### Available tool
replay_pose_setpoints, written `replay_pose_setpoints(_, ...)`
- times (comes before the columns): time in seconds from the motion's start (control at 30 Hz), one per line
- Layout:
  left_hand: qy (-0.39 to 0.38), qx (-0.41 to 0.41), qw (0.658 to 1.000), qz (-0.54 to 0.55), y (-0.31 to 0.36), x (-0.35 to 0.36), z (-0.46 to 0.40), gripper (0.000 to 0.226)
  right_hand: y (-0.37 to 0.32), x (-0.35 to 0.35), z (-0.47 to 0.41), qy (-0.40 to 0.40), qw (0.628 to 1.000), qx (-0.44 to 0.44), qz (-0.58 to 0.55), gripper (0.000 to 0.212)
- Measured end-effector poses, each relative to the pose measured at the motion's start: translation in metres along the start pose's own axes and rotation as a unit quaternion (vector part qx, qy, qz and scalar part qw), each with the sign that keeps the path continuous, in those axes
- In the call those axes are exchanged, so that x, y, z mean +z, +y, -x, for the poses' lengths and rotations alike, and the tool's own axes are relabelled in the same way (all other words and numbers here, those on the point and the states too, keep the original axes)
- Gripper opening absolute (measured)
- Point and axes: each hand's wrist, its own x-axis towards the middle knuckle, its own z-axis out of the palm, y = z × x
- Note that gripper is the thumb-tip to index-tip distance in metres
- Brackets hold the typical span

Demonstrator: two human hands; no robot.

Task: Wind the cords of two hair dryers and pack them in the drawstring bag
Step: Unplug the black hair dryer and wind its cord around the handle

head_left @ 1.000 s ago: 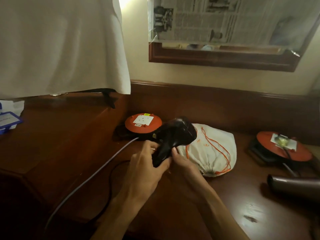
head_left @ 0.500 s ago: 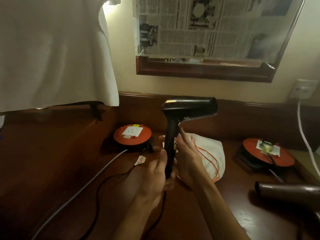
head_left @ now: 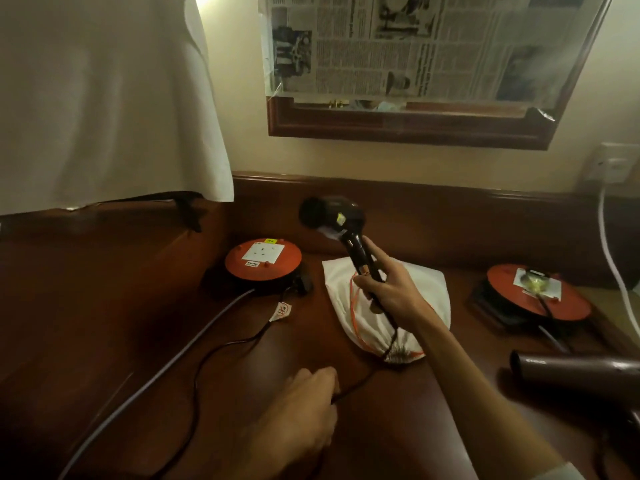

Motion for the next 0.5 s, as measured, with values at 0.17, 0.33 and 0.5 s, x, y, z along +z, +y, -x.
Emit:
replay_pose_setpoints(0.17, 0.007, 0.021, 0.969, -0.245, 0.033, -0.056, 0.019, 0.02, 0.01, -0.007, 0.0, 0.033, 0.983, -0.012, 0.179, 0.069)
replay_pose_setpoints(0.33, 0.109, 0.119, 0.875, -0.457, 0.062, -0.11, -0.007, 0.048, 0.011, 0.006, 0.016, -0.034, 0.978, -0.028, 0.204, 0.047)
replay_pose_setpoints(0.5, 0.085, 0.169, 0.868, -0.459, 0.055, -0.143, -0.063, 0.062, -0.012, 0.01, 0.041, -0.125, 0.985, 0.009, 0.114, 0.047)
